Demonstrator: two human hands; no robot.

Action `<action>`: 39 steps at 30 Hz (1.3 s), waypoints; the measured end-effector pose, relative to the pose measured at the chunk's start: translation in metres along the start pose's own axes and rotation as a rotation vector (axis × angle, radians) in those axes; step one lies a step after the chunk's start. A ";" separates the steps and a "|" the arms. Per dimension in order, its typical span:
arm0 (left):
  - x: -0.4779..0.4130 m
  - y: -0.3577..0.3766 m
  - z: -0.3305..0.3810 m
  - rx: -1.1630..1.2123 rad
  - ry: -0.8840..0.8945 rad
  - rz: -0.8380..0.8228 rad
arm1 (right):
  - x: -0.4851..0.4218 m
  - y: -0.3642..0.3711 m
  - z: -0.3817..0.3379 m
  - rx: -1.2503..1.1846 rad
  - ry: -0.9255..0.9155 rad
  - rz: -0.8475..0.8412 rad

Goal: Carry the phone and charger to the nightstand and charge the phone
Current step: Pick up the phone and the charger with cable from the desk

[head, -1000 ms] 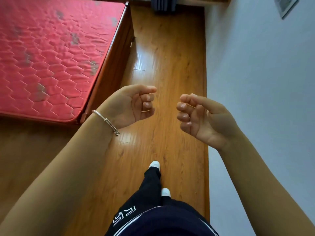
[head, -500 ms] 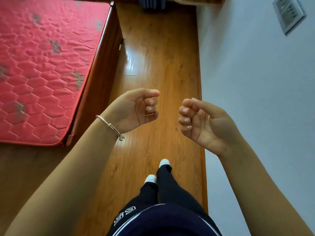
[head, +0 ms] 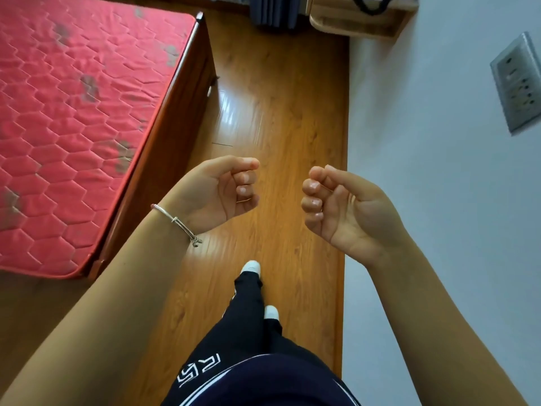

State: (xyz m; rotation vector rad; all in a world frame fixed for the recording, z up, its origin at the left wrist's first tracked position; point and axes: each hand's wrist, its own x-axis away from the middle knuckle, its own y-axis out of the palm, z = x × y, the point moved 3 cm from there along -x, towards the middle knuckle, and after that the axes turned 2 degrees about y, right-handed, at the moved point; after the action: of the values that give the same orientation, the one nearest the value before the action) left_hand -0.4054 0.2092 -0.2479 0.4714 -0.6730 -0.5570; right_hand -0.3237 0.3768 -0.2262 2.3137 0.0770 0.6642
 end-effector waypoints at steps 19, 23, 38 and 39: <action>-0.188 -0.005 0.133 -0.064 -0.033 -0.093 | -0.163 -0.018 -0.139 -0.119 -0.087 0.061; -0.231 0.000 0.152 -0.017 -0.021 -0.056 | -0.189 -0.035 -0.178 -0.111 -0.076 0.069; -0.342 -0.025 0.240 0.022 0.004 -0.024 | -0.319 -0.037 -0.275 -0.070 -0.006 -0.018; -0.349 -0.027 0.247 0.016 0.000 -0.020 | -0.328 -0.035 -0.281 -0.082 -0.010 -0.013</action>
State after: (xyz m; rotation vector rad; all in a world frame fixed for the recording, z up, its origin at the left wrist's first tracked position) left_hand -0.8113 0.3481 -0.2492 0.4933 -0.6740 -0.5715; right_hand -0.7386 0.5011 -0.2223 2.2363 0.0592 0.6373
